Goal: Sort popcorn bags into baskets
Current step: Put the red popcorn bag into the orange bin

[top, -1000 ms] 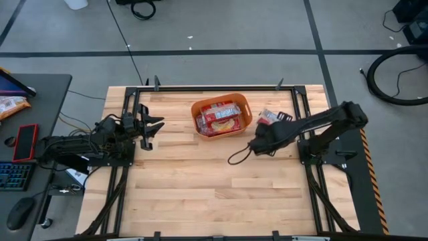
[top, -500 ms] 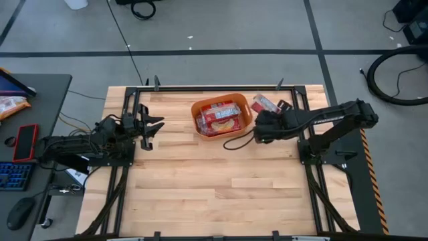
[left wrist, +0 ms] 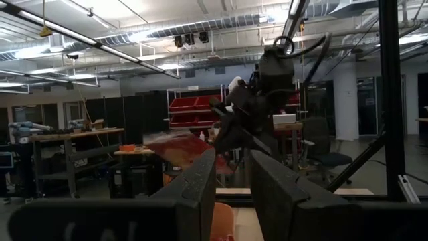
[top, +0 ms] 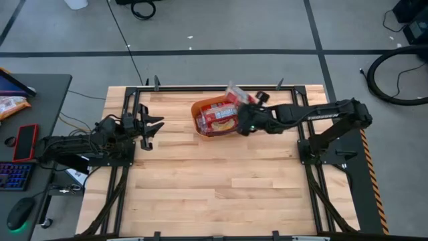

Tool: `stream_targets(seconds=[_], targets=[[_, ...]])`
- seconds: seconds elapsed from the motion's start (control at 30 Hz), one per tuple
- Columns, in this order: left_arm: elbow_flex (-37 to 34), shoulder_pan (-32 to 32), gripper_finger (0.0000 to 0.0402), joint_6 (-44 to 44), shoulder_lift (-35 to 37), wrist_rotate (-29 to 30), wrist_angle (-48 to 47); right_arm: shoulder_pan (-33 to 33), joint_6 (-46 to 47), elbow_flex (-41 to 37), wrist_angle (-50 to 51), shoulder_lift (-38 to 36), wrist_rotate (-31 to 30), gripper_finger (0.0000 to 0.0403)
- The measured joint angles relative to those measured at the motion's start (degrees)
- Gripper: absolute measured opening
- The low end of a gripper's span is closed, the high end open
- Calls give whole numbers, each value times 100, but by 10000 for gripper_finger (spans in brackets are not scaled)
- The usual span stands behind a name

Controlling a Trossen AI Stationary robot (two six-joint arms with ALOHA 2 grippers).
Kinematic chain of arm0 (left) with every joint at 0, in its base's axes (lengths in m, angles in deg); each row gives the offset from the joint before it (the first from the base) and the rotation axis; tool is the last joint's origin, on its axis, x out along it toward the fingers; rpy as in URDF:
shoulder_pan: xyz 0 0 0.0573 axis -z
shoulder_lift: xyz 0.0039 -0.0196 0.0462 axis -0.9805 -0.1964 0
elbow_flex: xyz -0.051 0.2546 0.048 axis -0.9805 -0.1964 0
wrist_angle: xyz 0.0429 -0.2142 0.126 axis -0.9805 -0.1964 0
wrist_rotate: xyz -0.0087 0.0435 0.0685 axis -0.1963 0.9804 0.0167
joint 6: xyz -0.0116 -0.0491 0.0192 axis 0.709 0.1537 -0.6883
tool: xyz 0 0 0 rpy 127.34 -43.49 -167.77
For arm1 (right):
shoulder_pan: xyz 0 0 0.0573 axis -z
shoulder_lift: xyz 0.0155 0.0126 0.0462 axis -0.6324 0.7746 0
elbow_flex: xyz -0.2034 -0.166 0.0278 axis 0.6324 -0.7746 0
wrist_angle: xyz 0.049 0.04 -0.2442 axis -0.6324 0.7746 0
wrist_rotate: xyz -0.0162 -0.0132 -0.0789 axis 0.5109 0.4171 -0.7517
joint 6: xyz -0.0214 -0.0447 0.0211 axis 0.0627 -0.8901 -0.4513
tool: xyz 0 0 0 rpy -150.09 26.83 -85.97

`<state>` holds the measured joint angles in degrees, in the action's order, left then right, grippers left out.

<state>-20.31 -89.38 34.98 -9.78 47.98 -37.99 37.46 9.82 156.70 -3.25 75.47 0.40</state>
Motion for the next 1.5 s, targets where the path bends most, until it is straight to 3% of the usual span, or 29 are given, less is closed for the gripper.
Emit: stream_targets(seconds=[0.2, 0.53, 0.7, 1.0, 1.5], targets=[[0, -2, 94, -1, 1, 1, 13, 102, -1134, 186, -1088, 693, 364, 5], [-1, 0, 94, -3, 1, 2, 15, 678, -2098, 227, -1775, 1778, 1088, 6], [0, -1, 94, 2, 2, 2, 6, 1035, -2576, 227, -2013, 2208, 1595, 39], [0, 0, 94, -154, 0, 2, 8, 1082, -2345, 227, -1885, 1985, 1625, 109], [0, 0, 94, -191, 2, 0, 24, 1044, -1961, 229, -1517, 1664, 1604, 114]])
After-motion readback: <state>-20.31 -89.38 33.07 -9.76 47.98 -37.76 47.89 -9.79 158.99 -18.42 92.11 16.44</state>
